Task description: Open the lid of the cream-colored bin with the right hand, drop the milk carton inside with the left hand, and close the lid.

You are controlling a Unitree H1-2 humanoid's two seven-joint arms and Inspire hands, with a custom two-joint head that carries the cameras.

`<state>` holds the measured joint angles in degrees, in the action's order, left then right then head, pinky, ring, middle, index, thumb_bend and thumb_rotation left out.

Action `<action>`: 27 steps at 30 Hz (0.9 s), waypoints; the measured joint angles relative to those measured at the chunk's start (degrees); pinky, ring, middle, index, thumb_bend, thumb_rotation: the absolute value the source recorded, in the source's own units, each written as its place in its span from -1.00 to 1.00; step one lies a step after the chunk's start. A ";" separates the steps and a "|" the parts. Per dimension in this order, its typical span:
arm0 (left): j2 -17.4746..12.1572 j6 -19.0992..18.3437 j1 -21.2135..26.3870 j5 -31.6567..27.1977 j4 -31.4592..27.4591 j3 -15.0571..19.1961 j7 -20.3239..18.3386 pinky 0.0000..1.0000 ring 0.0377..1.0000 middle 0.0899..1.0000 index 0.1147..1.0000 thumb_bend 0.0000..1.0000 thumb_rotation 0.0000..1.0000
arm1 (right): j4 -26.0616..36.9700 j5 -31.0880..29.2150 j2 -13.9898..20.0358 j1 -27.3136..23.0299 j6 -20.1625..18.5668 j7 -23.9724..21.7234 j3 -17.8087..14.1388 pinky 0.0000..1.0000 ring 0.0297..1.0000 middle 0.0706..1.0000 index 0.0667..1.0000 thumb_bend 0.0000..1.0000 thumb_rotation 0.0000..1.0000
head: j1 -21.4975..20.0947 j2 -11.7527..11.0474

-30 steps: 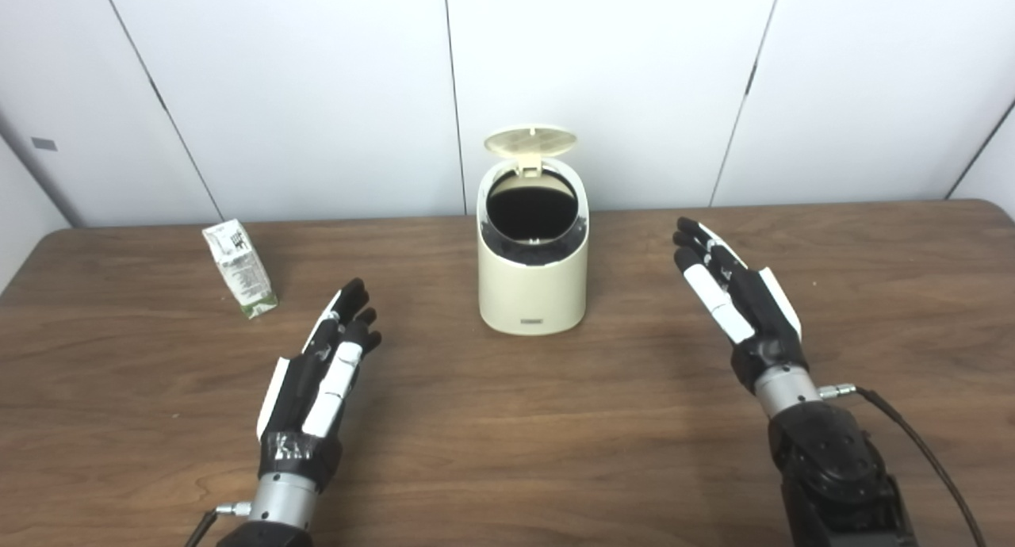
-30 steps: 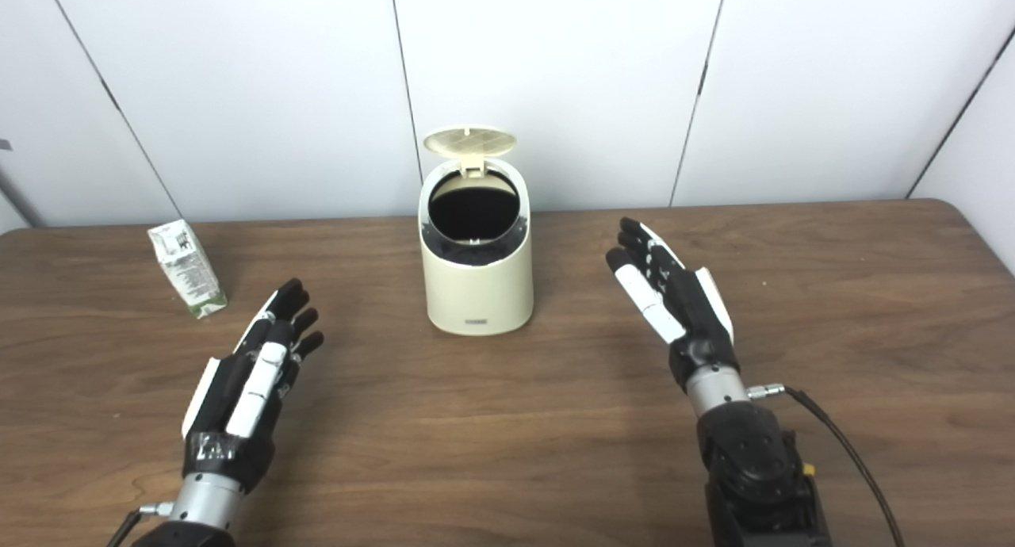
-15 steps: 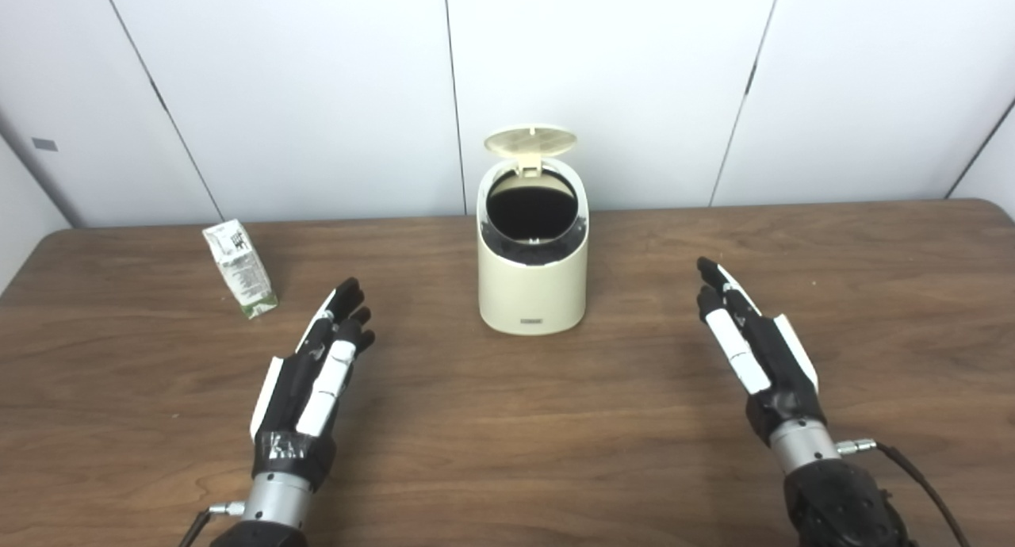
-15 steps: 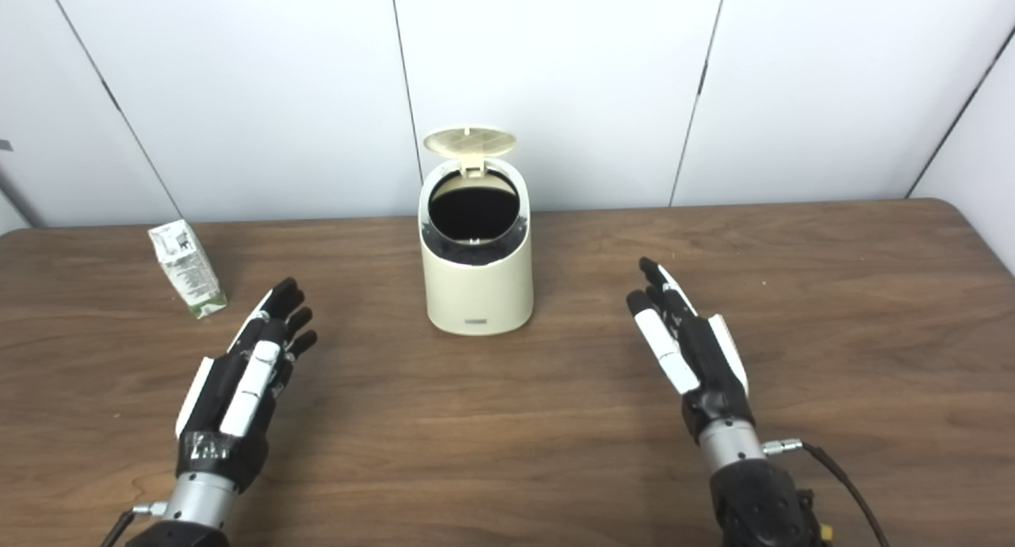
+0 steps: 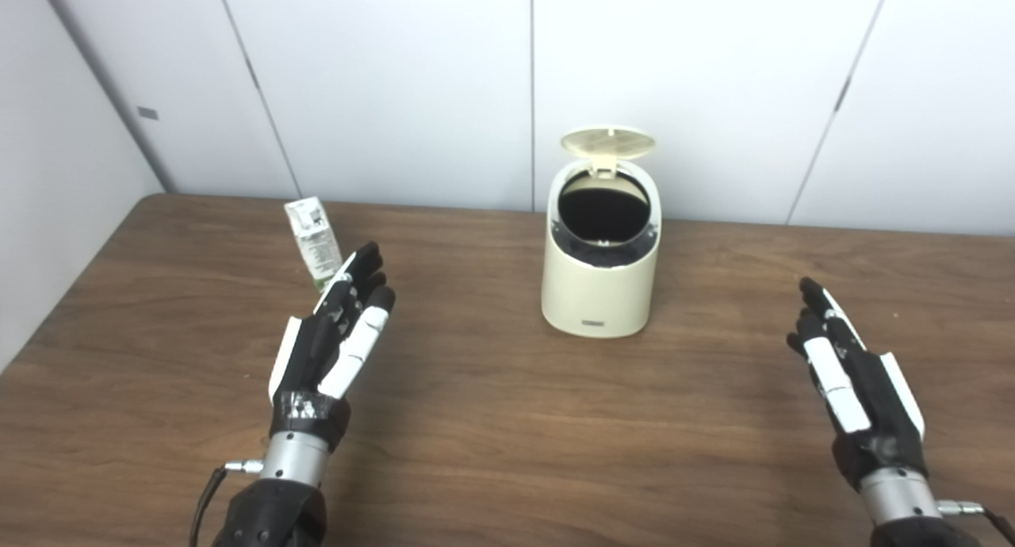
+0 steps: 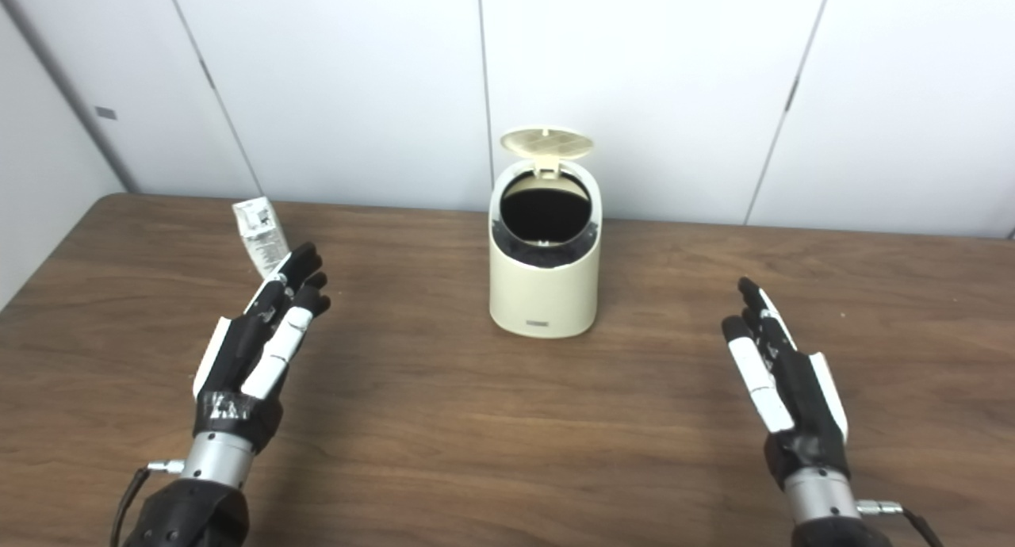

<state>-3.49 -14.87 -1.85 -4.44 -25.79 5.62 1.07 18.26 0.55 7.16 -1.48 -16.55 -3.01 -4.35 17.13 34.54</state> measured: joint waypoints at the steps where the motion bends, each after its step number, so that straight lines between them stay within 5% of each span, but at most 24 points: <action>1: 0.08 -0.01 0.01 0.63 -0.08 -0.10 0.25 0.85 0.88 0.90 0.92 0.34 0.09 | -0.03 -0.38 0.20 -0.03 -0.01 -0.17 -0.18 0.80 0.95 0.96 0.89 0.13 0.59 | 1.40 -0.35; 6: 1.07 0.06 0.15 3.84 0.03 -1.07 1.07 0.82 0.83 0.88 0.94 0.33 0.09 | 0.39 -1.83 1.91 -0.03 -0.64 -0.83 -1.08 0.48 0.75 0.79 0.74 0.09 0.50 | 5.09 -1.75; 12: 2.52 0.43 1.41 5.14 2.07 -0.96 2.50 0.79 0.88 0.92 0.96 0.33 0.08 | 0.45 -3.99 2.56 -0.32 -0.67 -1.78 -2.06 0.15 0.49 0.58 0.51 0.33 0.45 | 8.35 -3.25; 22: 0.86 0.50 5.07 11.37 5.45 1.16 5.06 0.97 0.91 0.90 0.91 0.49 -0.01 | -1.55 -4.21 3.64 -0.36 -0.22 -1.97 -2.12 0.07 0.41 0.50 0.44 0.49 0.49 | 9.59 -3.87; 27: -0.82 0.50 8.57 15.84 6.59 2.15 7.40 0.83 0.80 0.83 0.88 0.57 -0.12 | -2.97 -4.38 4.18 -0.39 1.33 -2.60 -2.11 0.04 0.39 0.49 0.43 0.58 0.50 | 9.06 -3.87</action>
<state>-4.30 -14.37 6.71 11.39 -19.20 7.76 8.47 15.29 -3.83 11.34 -1.87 -15.22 -5.61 -6.46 26.19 30.67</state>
